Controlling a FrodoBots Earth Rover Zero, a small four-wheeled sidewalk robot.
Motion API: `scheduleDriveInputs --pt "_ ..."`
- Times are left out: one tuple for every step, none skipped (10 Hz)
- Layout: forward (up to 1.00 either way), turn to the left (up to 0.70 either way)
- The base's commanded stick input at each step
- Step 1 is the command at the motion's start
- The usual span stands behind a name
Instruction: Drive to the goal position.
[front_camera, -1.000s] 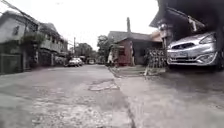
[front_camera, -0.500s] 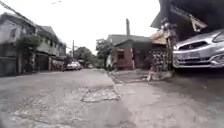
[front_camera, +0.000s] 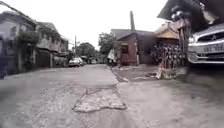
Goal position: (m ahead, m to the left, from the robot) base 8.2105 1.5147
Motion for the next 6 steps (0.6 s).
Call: scheduleDriveInputs --pt "1.0 0.08" --pt "1.0 0.0" --pt "1.0 0.0" --pt "1.0 0.0" --pt "1.0 0.0" --pt "1.0 0.0"
